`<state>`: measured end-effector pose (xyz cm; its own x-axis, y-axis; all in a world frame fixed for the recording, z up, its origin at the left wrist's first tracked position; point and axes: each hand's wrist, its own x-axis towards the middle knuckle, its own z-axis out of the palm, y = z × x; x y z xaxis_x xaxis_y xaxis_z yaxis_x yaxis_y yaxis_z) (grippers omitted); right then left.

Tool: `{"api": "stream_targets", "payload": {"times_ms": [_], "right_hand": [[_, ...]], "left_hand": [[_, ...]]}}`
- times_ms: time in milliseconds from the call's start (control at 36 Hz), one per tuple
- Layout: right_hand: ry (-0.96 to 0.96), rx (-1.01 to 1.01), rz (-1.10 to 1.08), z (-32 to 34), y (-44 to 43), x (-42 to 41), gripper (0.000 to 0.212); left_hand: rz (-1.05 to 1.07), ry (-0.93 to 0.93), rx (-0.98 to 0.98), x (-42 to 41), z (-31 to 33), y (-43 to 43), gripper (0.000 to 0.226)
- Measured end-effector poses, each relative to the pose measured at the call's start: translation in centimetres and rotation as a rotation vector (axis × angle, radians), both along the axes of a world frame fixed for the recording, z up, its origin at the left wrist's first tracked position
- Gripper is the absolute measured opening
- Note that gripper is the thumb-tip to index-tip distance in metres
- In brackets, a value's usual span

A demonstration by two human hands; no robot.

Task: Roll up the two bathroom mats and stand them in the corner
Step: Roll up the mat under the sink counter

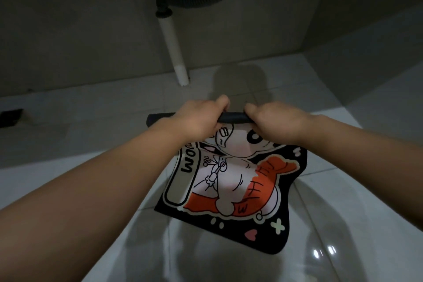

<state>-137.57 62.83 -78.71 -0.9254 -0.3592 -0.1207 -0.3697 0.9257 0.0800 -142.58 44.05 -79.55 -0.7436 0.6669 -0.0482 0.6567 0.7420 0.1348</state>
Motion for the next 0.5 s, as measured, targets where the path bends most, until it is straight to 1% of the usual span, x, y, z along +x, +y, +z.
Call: {"api": "stream_targets", "payload": {"times_ms": [56,83,139,167,222,250,306,361,417,500], "right_hand": [[0.073,0.113,0.089,-0.3,0.1,0.3,0.024],[0.101,0.143,0.130,-0.3,0.2,0.5,0.029],[0.150,0.168,0.191,-0.5,0.5,0.7,0.042],[0.176,0.163,0.212,-0.6,0.7,0.8,0.048],[0.190,0.124,0.230,-0.9,0.8,1.0,0.059],[0.171,0.090,0.220,-0.9,0.8,1.0,0.060],[0.101,0.005,0.186,-0.5,1.0,0.8,0.052],[0.027,-0.060,0.125,0.0,1.1,0.3,0.044],[-0.063,-0.118,0.027,0.3,1.2,-0.2,0.041],[-0.271,-0.244,-0.122,0.2,1.3,-0.7,0.034]], "left_hand": [[-0.019,-0.066,-0.024,-0.1,0.2,-0.2,0.044],[-0.023,-0.138,-0.020,-0.1,0.3,-0.2,0.044],[-0.034,-0.277,-0.008,-0.2,0.4,-0.1,0.033],[-0.046,-0.285,-0.010,-0.2,0.4,-0.1,0.028],[-0.062,-0.198,-0.023,-0.1,0.5,-0.2,0.020],[-0.065,-0.121,-0.029,0.1,0.5,-0.2,0.018],[-0.074,0.038,-0.019,0.3,0.3,-0.3,0.019],[-0.084,0.146,0.008,0.8,-0.2,-0.4,0.020],[-0.093,0.224,0.034,1.2,-0.5,-0.3,0.020],[-0.098,0.296,0.060,1.8,-0.5,0.1,0.019]]}}
